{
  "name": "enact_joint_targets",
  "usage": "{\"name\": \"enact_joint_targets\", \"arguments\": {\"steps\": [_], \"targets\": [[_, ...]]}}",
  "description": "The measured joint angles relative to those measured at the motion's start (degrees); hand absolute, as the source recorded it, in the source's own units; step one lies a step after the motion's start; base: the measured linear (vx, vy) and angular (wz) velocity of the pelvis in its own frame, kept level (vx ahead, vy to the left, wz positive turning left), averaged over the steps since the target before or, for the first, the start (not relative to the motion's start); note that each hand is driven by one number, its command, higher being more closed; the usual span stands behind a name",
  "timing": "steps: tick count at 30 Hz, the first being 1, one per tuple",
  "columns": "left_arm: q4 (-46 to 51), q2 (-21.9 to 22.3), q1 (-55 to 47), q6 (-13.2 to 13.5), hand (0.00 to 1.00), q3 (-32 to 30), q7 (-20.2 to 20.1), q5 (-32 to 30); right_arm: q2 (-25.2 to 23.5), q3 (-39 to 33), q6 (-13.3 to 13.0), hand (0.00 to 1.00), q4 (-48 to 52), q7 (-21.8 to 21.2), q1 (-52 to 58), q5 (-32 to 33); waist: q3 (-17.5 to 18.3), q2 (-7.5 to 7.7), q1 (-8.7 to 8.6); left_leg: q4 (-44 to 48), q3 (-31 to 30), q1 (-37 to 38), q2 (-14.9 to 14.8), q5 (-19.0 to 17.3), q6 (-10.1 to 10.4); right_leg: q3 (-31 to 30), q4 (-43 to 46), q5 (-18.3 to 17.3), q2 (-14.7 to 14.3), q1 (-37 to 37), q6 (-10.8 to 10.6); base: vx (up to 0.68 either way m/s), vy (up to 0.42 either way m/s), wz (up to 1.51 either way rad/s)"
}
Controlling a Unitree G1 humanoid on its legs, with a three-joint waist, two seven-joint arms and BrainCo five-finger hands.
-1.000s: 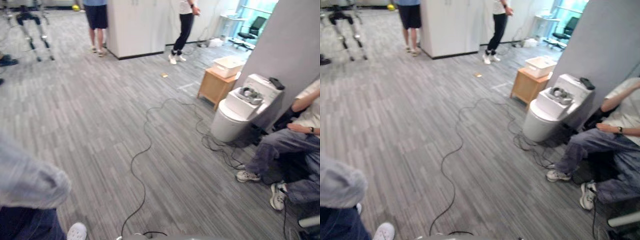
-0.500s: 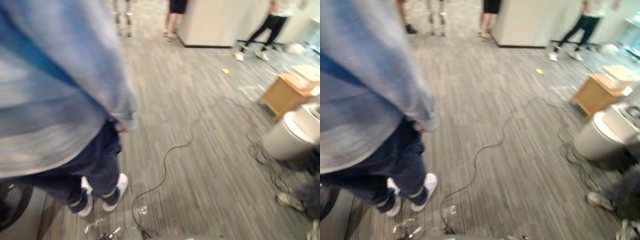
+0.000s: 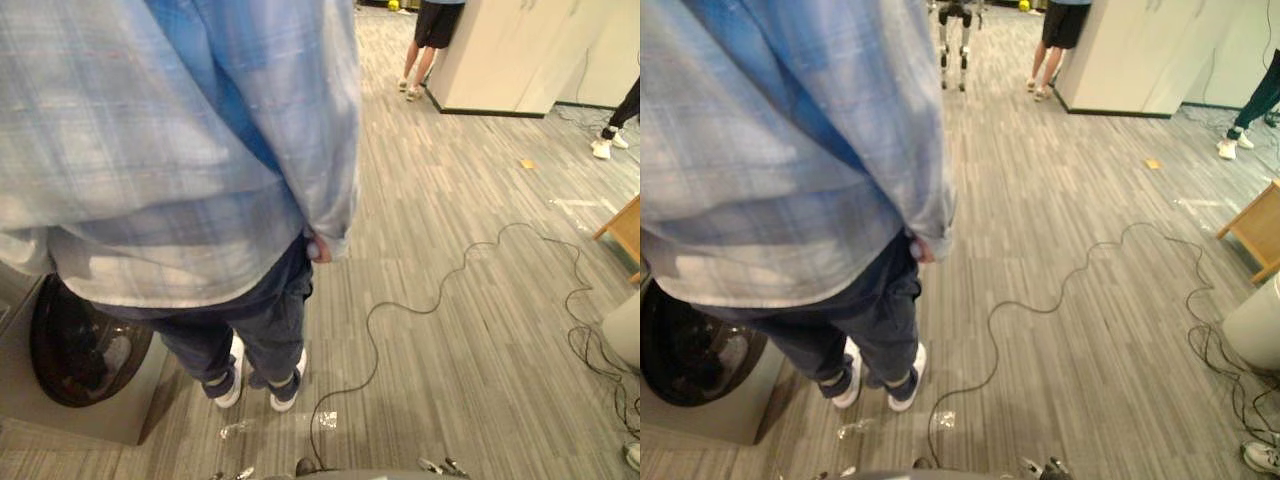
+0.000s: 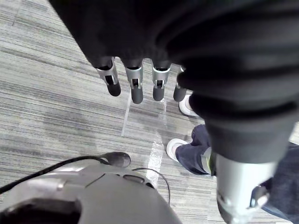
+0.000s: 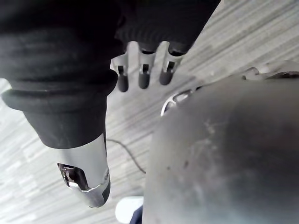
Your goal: Organize washtable
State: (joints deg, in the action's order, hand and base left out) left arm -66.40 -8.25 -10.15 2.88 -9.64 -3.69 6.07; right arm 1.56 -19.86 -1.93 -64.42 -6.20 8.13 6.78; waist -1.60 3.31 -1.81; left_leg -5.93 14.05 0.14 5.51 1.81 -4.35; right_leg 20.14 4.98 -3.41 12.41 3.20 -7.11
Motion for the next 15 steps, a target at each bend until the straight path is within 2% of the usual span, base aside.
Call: {"name": "enact_joint_targets", "arguments": {"steps": [2, 9, 10, 15], "targets": [[-0.3, 0.3, -0.1, 0.1, 0.0, -0.1, 0.0, 0.1, 0.0, 0.0, 0.0, 0.0, -0.1, 0.0, 0.3, 1.2, -0.5, -0.41, -0.33, -0.1, -0.3, 0.9, -0.1, 0.7, 0.4, 0.1, -0.5, -1.0, -0.1, 1.1, -0.9, -0.14, -0.101, 0.06], [-1.1, 0.6, 0.0, 0.3, 0.0, -0.1, 0.0, 0.1, 0.9, 0.2, 0.0, 0.0, -2.1, 0.0, 0.2, 1.6, -0.5, -0.56, -0.31, -0.1, -1.1, 2.5, -0.4, 1.0, 0.4, 0.2, -1.9, -1.0, -0.7, 3.6, -0.7, -0.05, -0.008, 0.04], [-1.2, 0.1, 0.0, 0.2, 0.0, 0.0, 0.0, 0.1, 1.1, 2.0, 0.0, 0.0, -4.4, 0.0, -1.1, 1.5, -1.1, -0.83, -0.46, -0.1, -1.9, 5.4, 0.7, -2.7, 0.3, 0.3, -6.1, -0.9, -1.5, 8.6, 0.4, -0.01, 0.009, 0.05], [-1.1, 0.1, 0.0, 0.2, 0.0, 0.0, 0.0, 0.1, 1.1, 2.0, 0.0, 0.0, -4.3, 0.2, -1.1, 1.5, -1.2, -0.92, -0.46, -0.1, -1.8, 4.8, 0.7, -2.7, 0.3, 0.2, -6.1, -0.9, -1.5, 8.0, 0.4, 0.0, 0.0, 0.0]]}}
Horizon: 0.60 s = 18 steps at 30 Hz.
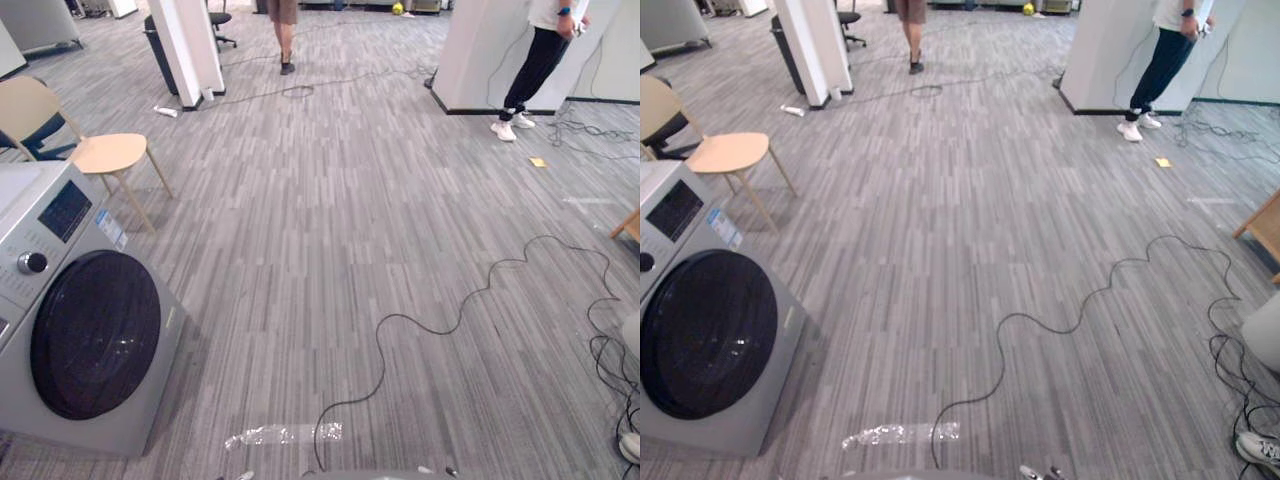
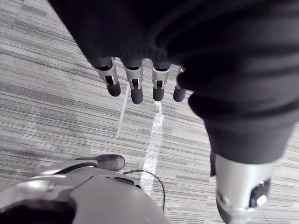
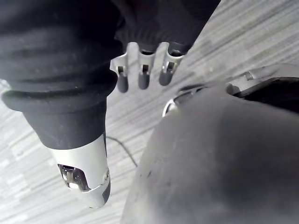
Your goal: Organize washtable
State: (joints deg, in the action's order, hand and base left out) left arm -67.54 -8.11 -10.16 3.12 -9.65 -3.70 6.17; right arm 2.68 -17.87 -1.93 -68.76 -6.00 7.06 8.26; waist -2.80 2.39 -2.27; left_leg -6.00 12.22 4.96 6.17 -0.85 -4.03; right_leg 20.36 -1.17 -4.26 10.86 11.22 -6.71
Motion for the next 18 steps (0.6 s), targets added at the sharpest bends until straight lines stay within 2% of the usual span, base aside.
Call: {"name": "enact_joint_targets", "arguments": {"steps": [4, 5, 7, 8, 9, 11, 13, 18], "targets": [[0.1, 0.0, 0.2, 0.1, 0.0, 0.1, 0.5, 0.9, 0.0, 0.0, 0.0, 0.0, 0.1, 2.6, -0.6, 0.1, -0.5, 0.5, -0.04, 0.0, 0.8, -1.7, -0.2, 0.2, 0.2, -0.4, 0.0, 0.0, 0.0, -2.0, 0.0, -0.01, -0.041, -0.1], [0.1, 0.1, 0.3, 0.2, 0.0, 0.1, 0.9, 1.0, 0.1, 0.0, 0.0, 0.0, 0.1, 3.4, -0.7, 0.1, -1.2, -0.21, -0.08, 0.0, 1.3, -1.9, -0.2, 0.2, 0.2, -0.6, 0.1, 0.0, 0.0, -2.3, 0.0, -0.01, -0.046, -0.14], [0.3, 0.2, 0.8, 0.6, 0.0, 0.1, 1.8, 1.1, 0.1, -0.1, 0.0, 0.0, 0.4, 4.9, -1.1, 0.1, -1.8, 0.44, 0.0, 0.0, 2.3, -2.0, -0.4, 0.6, 0.0, -1.5, 0.1, 0.0, 0.0, -2.9, 0.0, 0.0, -0.047, -0.19], [0.3, 0.2, 1.3, 0.7, 0.0, 0.1, 2.5, 1.2, 0.1, -0.1, 0.0, 0.0, 0.5, 5.9, -1.6, 0.1, -3.1, -0.17, 0.01, 0.1, 2.7, -2.3, -0.5, 0.7, -0.1, -1.7, 0.1, 0.1, 0.0, -3.3, -0.1, 0.0, -0.032, -0.15], [0.6, 0.3, 1.5, 0.7, 0.0, 0.1, 2.8, 1.5, 0.1, -0.2, 0.0, 0.0, 0.5, 6.5, -2.1, 0.1, -3.3, 0.55, 0.0, 0.1, 3.1, -2.3, -0.6, 0.7, -0.1, -1.9, 0.2, 0.1, -0.1, -3.4, -0.2, -0.01, -0.056, -0.19], [1.3, 0.5, 2.4, 1.3, 0.0, 0.0, 4.1, 2.5, 0.1, -0.2, 0.0, 0.0, 0.7, 9.4, -3.6, 0.0, -5.8, 0.43, 0.03, 0.1, 4.1, -2.6, -1.0, 0.8, 0.0, -3.1, 0.2, 0.3, -0.3, -4.3, -0.3, -0.03, -0.064, -0.26], [1.7, 0.7, 2.6, 1.4, 0.0, 0.0, 5.0, 3.0, 0.0, -0.3, 0.0, 0.0, 1.3, 10.8, -4.6, 0.0, -6.4, 0.09, -0.16, 0.1, 4.6, -2.9, -1.2, 0.8, 0.0, -3.4, 0.2, 0.3, -0.4, -4.6, -0.4, 0.0, -0.061, -0.14], [2.9, 1.2, 3.0, 2.2, 0.0, 0.0, 5.2, 2.9, -0.6, -0.1, -0.1, 0.0, 2.8, 12.0, -7.7, 0.0, -8.2, -0.21, 0.09, 0.1, 5.0, -3.1, -1.7, 0.7, 0.5, -3.3, -0.1, 0.3, -0.9, -4.6, -0.4, 0.0, -0.072, -0.03]]}}
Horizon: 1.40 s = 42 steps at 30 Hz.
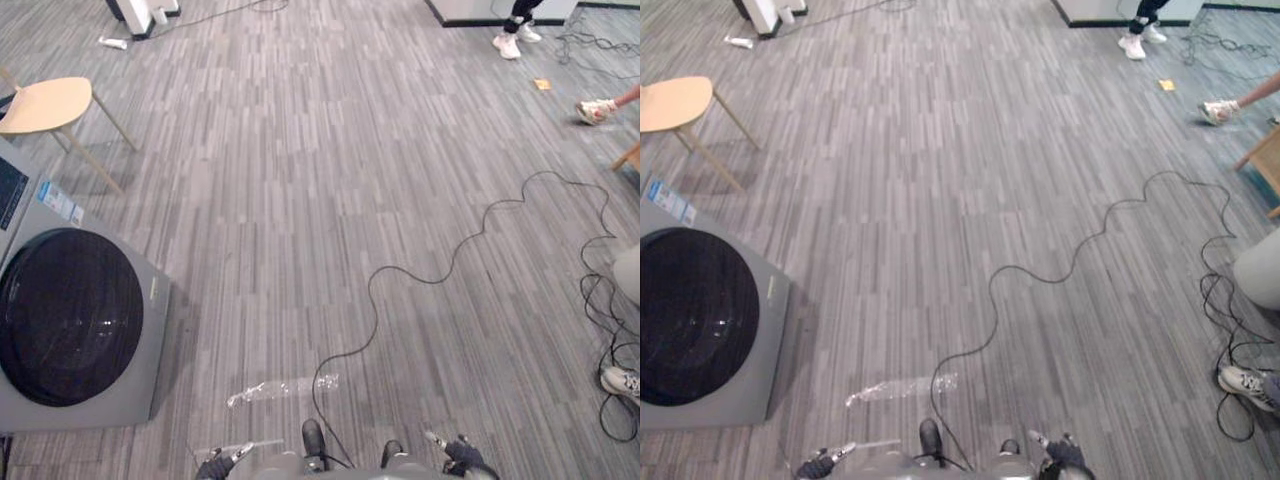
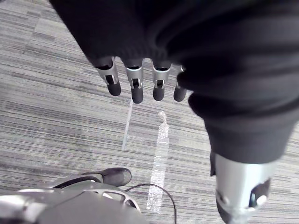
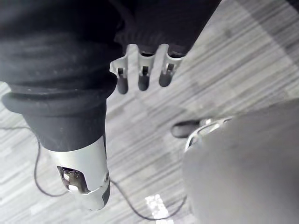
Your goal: Organize washtable
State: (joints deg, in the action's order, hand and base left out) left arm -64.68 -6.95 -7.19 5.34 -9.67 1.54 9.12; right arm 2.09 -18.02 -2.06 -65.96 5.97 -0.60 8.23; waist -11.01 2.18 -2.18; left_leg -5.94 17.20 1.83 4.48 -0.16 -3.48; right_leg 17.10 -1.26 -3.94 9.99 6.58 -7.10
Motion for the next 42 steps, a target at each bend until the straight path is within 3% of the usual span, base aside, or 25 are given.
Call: {"name": "enact_joint_targets", "arguments": {"steps": [7, 10, 11, 12, 13, 15, 18, 21, 22, 24, 25, 26, 27, 28, 29, 30, 32, 34, 36, 37, 38, 39, 40, 41, 42], "targets": [[1.5, -0.2, 1.3, 0.1, 0.0, -0.1, 0.2, 0.0, -2.0, 0.0, 0.0, 0.0, 2.1, 0.2, -1.7, -0.5, -1.5, 0.8, 1.2, 0.4, 0.4, -1.8, 0.1, -1.1, 0.6, 0.0, 1.3, -1.0, 0.8, -2.5, -0.4, -0.01, -0.038, -0.03], [3.4, -0.7, 1.6, 0.1, 0.0, 0.0, 1.0, 0.0, -2.4, -0.1, 0.0, 0.0, 3.2, 0.3, -1.8, -0.5, -2.5, 2.28, 1.47, 2.5, 0.6, -3.3, 0.7, -4.1, 0.0, 0.0, 14.1, -6.5, 3.6, -8.7, -1.3, 0.09, 0.021, 0.03], [3.5, -1.2, 1.9, 0.0, 0.0, 0.0, 1.1, 0.0, -2.4, -0.1, 0.0, 0.0, 4.7, 0.2, -1.8, -0.5, -3.2, 2.06, 1.95, 5.3, 1.2, -4.0, -0.3, -6.4, -0.1, -0.6, 24.1, -6.6, 4.5, -13.3, -1.0, 0.17, 0.061, -0.27], [3.5, -1.2, 1.9, -0.1, 0.0, 0.0, 1.2, -0.3, -2.3, 0.0, -0.1, 0.0, 5.7, 0.3, -1.7, -0.3, -3.5, 1.96, 1.6, 7.8, 1.2, -3.7, -1.4, -8.4, -0.3, -1.5, 35.0, -4.8, 5.5, -18.0, 1.8, 0.16, 0.074, -0.28], [3.5, -1.2, 2.0, -0.2, 0.0, 0.1, 1.2, -0.3, -2.2, 0.0, -0.1, 0.0, 6.1, 0.3, -1.6, -0.2, -4.0, 1.83, 1.5, 9.1, 0.9, -3.0, -2.0, -9.6, -0.2, -1.9, 40.1, -4.5, 5.8, -20.2, 2.8, 0.25, 0.1, -0.13], [3.6, -1.1, 2.3, -0.2, 0.0, 0.3, 1.2, -0.9, -2.0, -0.1, -0.3, 0.0, 6.6, 0.4, -1.1, 1.0, -5.0, 1.03, 1.34, 11.0, 0.9, -0.5, -3.9, -12.0, 0.4, -1.5, 46.5, -7.5, 5.9, -23.8, 1.6, 0.31, 0.08, -0.05], [3.6, -0.9, 2.8, 0.1, 0.0, 0.4, 1.2, -1.2, -1.8, -0.2, -1.2, 0.0, 7.2, 0.4, -1.3, 3.0, -5.2, 0.74, 1.01, 10.2, 0.6, 2.9, -6.4, -13.4, 2.5, 2.8, 38.9, -9.3, 5.7, -29.0, 0.0, 0.42, 0.044, 0.07], [3.3, -0.3, 2.5, 0.0, 0.0, -0.2, 1.2, -3.1, -1.7, -1.2, -2.0, 0.0, 8.4, 0.3, -1.3, 4.5, -5.9, -0.33, 0.65, 7.4, 0.6, 8.1, -8.2, -15.3, 5.8, 7.3, 22.4, -2.9, 4.8, -32.4, 1.2, 0.53, -0.041, 0.14], [3.3, 0.3, 2.1, 0.0, 0.0, -2.0, 1.1, -3.7, -1.9, -2.0, -2.0, 0.0, 8.6, 0.4, -1.3, 4.7, -5.9, -0.35, 0.29, 7.5, 0.6, 10.4, -9.0, -16.5, 7.8, 9.1, 19.2, 0.3, 4.4, -32.8, 2.6, 0.62, -0.152, 0.29], [3.3, 1.1, 1.7, 0.1, 0.0, -6.3, 1.1, -4.3, -2.4, -2.8, -2.0, 0.0, 8.8, 0.3, -1.2, 4.8, -5.5, 0.26, 0.05, 14.4, 0.3, 11.4, -11.7, -19.6, 13.1, 10.7, 21.7, 3.2, 2.0, -34.1, 7.6, 0.75, -0.268, 0.39], [3.3, 1.3, 1.8, 0.1, 0.0, -7.0, 1.1, -4.3, -2.5, -2.9, -2.0, 0.0, 8.7, 0.2, -1.3, 4.9, -5.5, 0.19, -0.18, 18.7, 0.1, 10.4, -13.0, -20.2, 14.2, 9.0, 22.5, 5.8, 0.8, -33.9, 9.4, 0.74, -0.35, 0.22], [3.5, 2.9, 1.9, 0.0, 0.0, -8.0, 1.2, -4.2, -1.5, -3.1, -1.8, 0.0, 8.8, 0.3, -2.3, 4.9, -5.6, -2.24, 0.44, 30.1, 1.1, 6.8, -18.2, -19.3, 13.6, 10.1, 24.6, 3.7, -1.4, -31.9, 7.3, 0.77, -0.336, -0.11], [3.5, 4.1, 1.8, -0.1, 0.0, -9.9, 1.2, -3.7, -0.5, -2.0, -2.0, 0.0, 8.8, 0.2, -2.4, 4.6, -5.7, -4.01, 1.3, 42.9, 3.4, 2.5, -22.9, -12.4, 8.5, 10.9, 24.0, 1.8, -3.7, -29.2, 6.6, 0.79, -0.309, -0.39], [3.4, 4.6, 1.6, -0.1, 0.0, -10.8, 1.2, -3.4, -0.6, -1.5, -2.0, 0.0, 8.7, 0.3, -2.3, 4.6, -5.8, -4.52, 1.6, 48.7, 3.6, 0.7, -24.8, -6.7, 5.5, 10.7, 22.8, 1.5, -4.8, -27.2, 6.8, 0.83, -0.261, -0.58], [3.5, 5.0, 1.2, -0.1, 0.0, -11.3, 1.2, -2.4, -0.2, -1.1, -1.9, 0.0, 7.9, 0.4, -2.6, 4.6, -5.8, -5.01, 2.02, 58.2, 3.4, -2.6, -27.2, -3.0, 4.8, 9.2, 20.0, 1.4, -6.6, -22.7, 7.0, 0.82, -0.214, -0.46], [3.6, 4.6, 1.4, -0.1, 0.0, -11.3, 1.1, -1.9, -0.2, -1.1, -1.8, 0.0, 6.5, 0.5, -2.7, 4.6, -6.4, -4.15, 1.81, 64.3, 3.2, -4.9, -27.1, -6.7, 5.4, 7.8, 17.1, 1.4, -7.0, -17.2, 7.0, 0.81, -0.178, -0.34], [4.6, 3.9, 1.5, 0.1, 0.0, -11.2, 1.2, 0.3, -0.9, -1.0, -1.4, 0.0, 4.6, 0.6, -2.2, 4.3, -7.1, -2.18, 2.03, 67.0, 3.4, -7.5, -24.7, -10.9, 5.6, 6.7, 12.3, 1.4, -6.2, -7.5, 7.0, 0.85, -0.088, 0.0], [6.5, 3.9, 1.9, 0.7, 0.0, -10.7, 1.2, 2.0, -0.8, -0.6, -1.2, 0.0, 3.9, 1.1, -2.2, 3.3, -7.2, -1.26, 2.5, 65.3, 3.0, -14.0, -21.2, -13.6, 4.9, 6.3, 8.8, 1.3, -5.1, -1.3, 7.0, 0.65, 0.006, -0.01], [7.5, 3.6, 3.5, 0.9, 0.0, -9.6, 1.0, 2.5, -0.6, -0.5, -1.1, 0.0, 3.4, 1.4, -4.0, 2.3, -7.7, -0.31, 3.6, 51.4, 2.5, -24.7, -14.7, -14.7, 4.1, 6.2, 6.9, 0.5, -2.4, 3.1, 6.3, 0.6, 0.159, -0.16], [7.6, 3.2, 3.7, 0.8, 0.0, -8.8, 1.0, 2.4, -0.7, -0.7, -1.2, 0.0, 3.4, 1.3, -4.5, 2.2, -7.9, 0.03, 3.65, 44.6, 2.4, -26.2, -12.8, -13.9, 4.6, 6.3, 7.1, -0.1, -1.4, 4.2, 5.5, 0.75, 0.274, -0.18], [7.7, 3.1, 3.4, 0.6, 0.0, -7.1, 1.0, 1.8, -0.8, -0.7, -1.3, 0.0, 3.3, 1.3, -4.4, 1.6, -7.7, -0.4, 4.15, 26.5, 0.7, -26.2, -9.7, -7.8, 5.8, 6.2, 7.1, -1.8, -0.4, 7.3, 3.3, 0.55, 0.237, -0.3], [7.8, 3.4, 2.7, 0.6, 0.0, -5.9, 1.0, 1.2, -0.6, -0.7, -1.4, 0.0, 3.2, 1.3, -3.8, 1.2, -7.4, -1.51, 4.9, 18.1, -1.0, -25.6, -9.6, -4.5, 7.0, 5.9, 6.7, -2.6, -1.5, 8.8, 2.2, 0.71, 0.305, -0.56], [7.7, 3.2, 2.2, 0.6, 0.0, -4.3, 1.0, -0.5, -0.7, 0.0, -1.4, 0.0, 2.7, 1.3, -3.4, -0.4, -6.6, -2.37, 6.18, 19.0, -2.1, -25.9, -10.3, 8.5, 0.9, 4.6, 5.3, -4.3, -1.6, 12.3, 0.9, 0.69, 0.311, -0.4], [7.8, 1.6, 3.8, 0.5, 0.0, -4.1, 1.1, -2.2, -2.8, 0.8, -1.2, 0.0, 2.0, 1.2, -4.2, -1.8, -6.0, 0.37, 6.23, 21.9, -1.6, -27.7, -8.9, 5.0, -2.0, 2.2, 5.1, -4.6, -1.0, 11.7, 0.9, 0.65, 0.29, -0.19], [7.9, 1.1, 4.4, 0.7, 0.0, -4.1, 1.0, -2.9, -3.7, 0.8, -1.3, 0.0, 2.2, 1.1, -4.2, -2.4, -5.6, 1.24, 6.23, 21.7, -1.7, -27.9, -8.0, 4.3, -2.4, 0.8, 5.3, -3.8, -1.2, 10.6, 1.2, 0.58, 0.243, 0.12]]}}
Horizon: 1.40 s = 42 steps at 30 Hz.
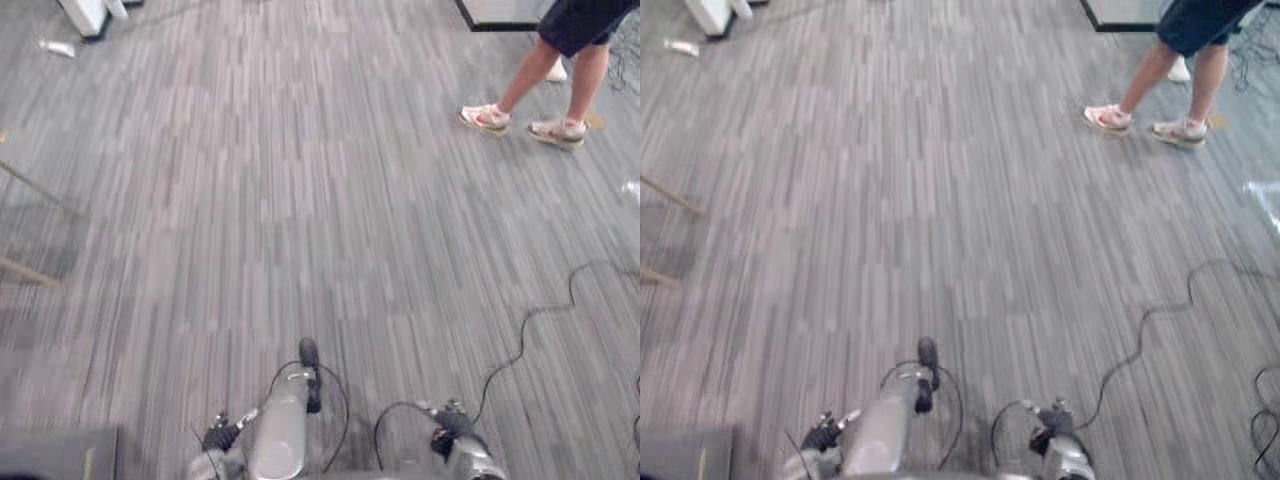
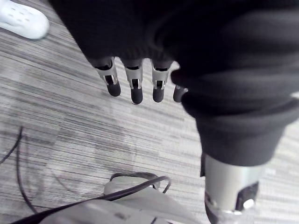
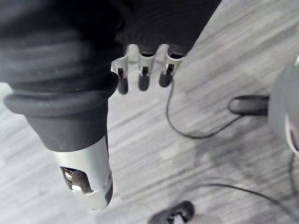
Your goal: Organize washtable
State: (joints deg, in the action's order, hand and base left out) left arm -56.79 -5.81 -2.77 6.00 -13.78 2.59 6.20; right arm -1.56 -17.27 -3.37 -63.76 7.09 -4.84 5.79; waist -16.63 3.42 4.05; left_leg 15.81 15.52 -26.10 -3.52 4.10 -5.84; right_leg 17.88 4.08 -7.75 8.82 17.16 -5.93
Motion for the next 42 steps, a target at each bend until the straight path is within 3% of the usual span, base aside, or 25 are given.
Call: {"name": "enact_joint_targets", "arguments": {"steps": [1, 3, 6, 9, 13, 14, 15, 17, 19, 20, 21, 22, 23, 24, 25, 28, 31, 32, 33, 34, 35, 37, 39, 40, 42], "targets": [[0.0, -0.8, 0.6, -0.2, 0.0, -0.1, 0.0, -1.0, -0.9, 0.0, 0.0, 0.0, -0.1, -0.1, 0.1, -0.8, 1.0, 1.8, -0.18, -0.3, 0.6, 1.0, 2.1, -1.1, -0.8, -1.0, 2.6, 2.5, 1.1, -1.6, 0.1, 0.56, 0.213, 0.07], [-0.6, -1.0, 0.7, -0.7, 0.0, 0.4, 0.1, -2.4, -1.0, 0.0, 0.3, 0.0, -0.3, -0.6, 0.9, -1.9, 1.0, 2.35, -0.36, 2.8, 2.2, 6.5, 3.5, -6.5, -3.5, -6.1, 17.3, 2.6, 3.3, -3.6, -1.2, 0.57, 0.219, -0.11], [-1.2, -1.4, 0.8, -0.7, 0.0, 0.9, 0.2, -4.7, -0.9, 0.3, 0.1, 0.0, 0.7, -1.3, 2.0, -1.9, 1.1, 2.53, -1.31, 4.7, 2.3, 14.1, 4.2, -13.8, -2.7, -9.0, 46.7, 2.4, 3.3, -13.4, -1.1, 0.4, 0.155, -0.2], [-1.9, -1.6, 0.6, -0.7, 0.0, 2.9, 0.2, -4.8, 0.5, 0.4, 0.0, 0.0, 2.0, -1.5, 2.9, -1.6, 0.9, 2.05, -2.79, -1.2, 1.8, 23.6, 5.6, -14.7, -1.4, -5.5, 57.2, -1.0, 3.2, -24.1, 1.8, 0.35, 0.106, 0.1], [-3.8, -1.6, 1.5, -0.8, 0.0, 3.0, 0.2, -4.7, 0.8, -0.4, -0.3, 0.0, 2.4, -2.3, 3.8, 0.9, 1.0, 1.18, -3.46, -2.2, -0.4, 29.2, 4.8, -17.2, -1.1, -3.1, 46.9, -4.6, 2.8, -33.1, 2.5, 0.37, -0.009, 0.29], [-4.6, -1.0, 1.8, -0.6, 0.0, 3.3, 0.0, -4.7, 1.1, -0.9, -0.7, 0.0, 2.5, -2.4, 3.7, 1.1, 1.1, 0.3, -3.37, -1.7, -2.1, 29.4, 3.6, -18.5, -0.5, -1.7, 34.1, -4.1, 1.4, -34.5, 2.8, 0.48, -0.074, 0.44], [-4.8, -0.8, 1.5, -0.4, 0.0, 2.9, 0.0, -4.6, 1.4, -1.1, -0.7, 0.0, 2.3, -2.3, 3.6, 1.9, 1.0, -0.17, -3.23, -2.6, -2.9, 30.9, 2.7, -19.2, 0.6, -0.5, 17.1, 0.1, 0.1, -34.0, 1.3, 0.4, -0.06, 0.44], [-5.8, -1.0, 1.3, -0.5, 0.0, 1.4, 0.0, -4.6, 0.9, -2.6, -0.4, 0.0, 2.2, -2.2, 4.1, 2.6, 1.4, 0.34, -3.25, -5.1, -4.2, 34.7, 3.6, -20.5, 2.8, -0.5, 1.7, 6.2, 0.2, -33.8, -1.0, 0.45, -0.093, 0.4], [-6.2, -0.4, -0.3, -0.7, 0.0, -0.6, -0.1, -4.6, 0.7, -3.8, -0.4, 0.0, 2.4, -2.2, 4.5, 2.6, 2.4, -0.27, -3.63, -5.8, -5.5, 39.5, 2.8, -23.6, 5.8, -2.1, 3.1, 7.1, -0.2, -34.4, 0.3, 0.68, -0.221, 0.52], [-5.9, 1.3, -2.5, -0.5, 0.0, -2.8, -0.2, -4.6, 0.7, -5.1, -0.2, 0.0, 3.5, -2.3, 5.4, 2.5, 4.2, -2.1, -3.97, -2.4, -7.2, 40.3, 0.7, -26.2, 8.4, -2.6, 6.7, 8.2, -1.8, -34.2, 3.3, 0.85, -0.334, 0.91], [-5.8, 2.2, -3.4, -0.4, 0.0, -6.3, -0.5, -3.5, 0.5, -6.5, -0.1, 0.0, 3.8, -2.4, 5.7, 2.3, 4.7, -2.32, -4.71, 9.8, -8.1, 36.1, -1.3, -26.5, 10.0, -1.6, 10.5, 12.3, -1.5, -33.6, 4.6, 0.72, -0.31, 0.97], [-5.8, 2.8, -3.8, -0.6, 0.0, -7.5, -0.3, -3.3, 0.8, -6.5, 0.0, 0.0, 4.0, -2.5, 5.8, 2.3, 4.9, -2.98, -4.72, 16.8, -7.8, 33.8, -2.9, -25.7, 11.4, -1.1, 12.0, 12.3, -1.9, -32.9, 4.7, 0.85, -0.339, 0.67], [-5.8, 5.0, -4.9, -1.5, 0.0, -9.3, -0.2, -0.9, 2.3, -6.2, 0.1, 0.0, 4.2, -2.3, 5.8, 2.5, 5.4, -6.11, -4.52, 29.4, -6.1, 28.8, -8.4, -20.3, 12.4, 0.8, 12.8, 9.5, -4.2, -30.3, 5.8, 0.54, -0.193, 0.18], [-6.0, 5.6, -5.7, -1.9, 0.0, -9.9, 0.0, 0.4, 2.8, -6.2, 0.2, 0.0, 4.2, -2.3, 5.8, 2.5, 5.3, -7.27, -4.33, 34.9, -4.2, 26.9, -11.0, -15.1, 11.5, 0.8, 12.4, 8.4, -5.2, -28.8, 6.0, 0.67, -0.168, -0.05], [-6.3, 6.6, -6.1, -2.1, 0.0, -11.0, 0.0, 2.9, 3.0, -6.4, 0.3, 0.0, 3.8, -2.2, 6.2, 2.5, 4.8, -7.51, -3.31, 42.9, -0.9, 23.9, -15.0, -15.2, 9.3, 0.4, 10.4, 6.8, -6.2, -25.2, 6.4, 0.63, -0.142, -0.04], [-5.5, 5.7, -5.6, -1.8, 0.0, -10.5, 0.1, 6.8, 2.9, -6.9, 1.9, 0.0, 1.5, -1.6, 6.3, 2.5, 4.1, -5.52, -2.99, 44.5, 2.9, 18.4, -15.0, -18.7, 8.4, 0.5, 3.3, 4.5, -5.0, -14.2, 5.5, 0.54, -0.113, 0.15], [-5.3, 4.9, -5.2, -1.1, 0.0, -8.9, 0.0, 8.0, 2.5, -7.0, 2.2, 0.0, -0.4, -1.6, 5.3, 1.3, 3.7, -4.54, -2.68, 29.6, 5.1, 13.1, -12.8, -19.5, 9.8, 0.2, 0.5, 3.8, -3.7, -9.3, 4.3, 0.44, 0.022, -0.14], [-5.2, 4.3, -4.9, -1.1, 0.0, -8.7, 0.1, 8.3, 2.1, -7.8, 2.3, 0.0, -0.6, -1.7, 4.8, 0.3, 2.9, -3.17, -2.66, 19.2, 4.5, 11.5, -9.5, -18.9, 10.1, -0.4, 0.1, 2.2, -1.6, -7.8, 2.2, 0.49, 0.178, -0.29], [-4.4, 4.3, -5.1, -1.0, 0.0, -8.2, 0.1, 8.3, 1.6, -9.1, 2.2, 0.0, -1.3, -1.8, 4.9, -0.2, 2.7, -2.4, -2.88, 3.4, 1.2, 11.8, -5.6, -14.8, 12.9, -1.0, 0.2, 0.5, 0.3, -6.8, 1.2, 0.41, 0.199, -0.24], [-4.4, 4.3, -5.1, -0.9, 0.0, -8.0, 0.2, 8.2, 1.5, -9.3, 2.1, 0.0, -1.3, -1.8, 4.9, -0.7, 2.6, -2.42, -2.79, -1.2, -0.5, 12.1, -4.8, -10.0, 12.9, -1.5, -0.1, -0.3, 0.8, -6.3, 0.4, 0.4, 0.256, -0.4], [-4.4, 4.1, -5.2, -0.7, 0.0, -7.5, 0.3, 8.2, 1.6, -9.3, 2.1, 0.0, -1.3, -1.7, 4.9, -1.8, 2.8, -2.61, -2.21, -1.0, -0.9, 12.8, -4.1, -5.2, 12.2, -2.3, -0.2, -2.0, 1.2, -5.3, 0.2, 0.33, 0.208, -0.43], [-3.9, 3.1, -4.5, -0.5, 0.0, -6.1, 0.4, 8.3, 1.0, -7.7, 2.3, 0.0, -1.4, -1.8, 4.7, -2.2, 2.7, -1.27, -1.55, 6.2, -0.6, 11.4, -4.3, -9.8, 8.2, -2.1, 3.1, -2.2, 1.9, -4.8, 1.2, 0.54, 0.239, -0.4], [-4.5, 1.6, -4.9, -0.8, 0.0, -6.9, 0.3, 9.2, -1.0, -7.4, 2.2, 0.0, -1.6, -1.8, 5.0, -2.3, 3.6, 2.27, -1.59, 6.2, 1.5, 15.7, -2.8, -12.8, 6.5, -4.8, 11.2, -1.3, 5.1, -6.6, 0.3, 0.5, 0.224, -0.37], [-4.4, 1.3, -5.1, -0.8, 0.0, -7.0, 0.3, 9.2, -1.3, -7.4, 2.2, 0.0, -1.6, -1.9, 5.1, -2.4, 3.8, 2.81, -1.57, 5.8, 2.0, 16.6, -2.3, -12.5, 6.0, -5.4, 13.2, -1.3, 5.7, -7.3, 0.2, 0.32, 0.144, -0.46], [-4.8, 0.3, -5.1, -1.3, 0.0, -6.7, 0.0, 9.0, -1.8, -7.1, 2.2, 0.0, -0.3, -2.4, 5.2, -2.0, 3.7, 3.71, -1.85, 4.9, 5.0, 22.1, -1.2, -14.8, 3.1, -11.5, 38.4, 3.0, 9.9, -18.0, -2.6, 0.37, 0.1, -0.41]]}}
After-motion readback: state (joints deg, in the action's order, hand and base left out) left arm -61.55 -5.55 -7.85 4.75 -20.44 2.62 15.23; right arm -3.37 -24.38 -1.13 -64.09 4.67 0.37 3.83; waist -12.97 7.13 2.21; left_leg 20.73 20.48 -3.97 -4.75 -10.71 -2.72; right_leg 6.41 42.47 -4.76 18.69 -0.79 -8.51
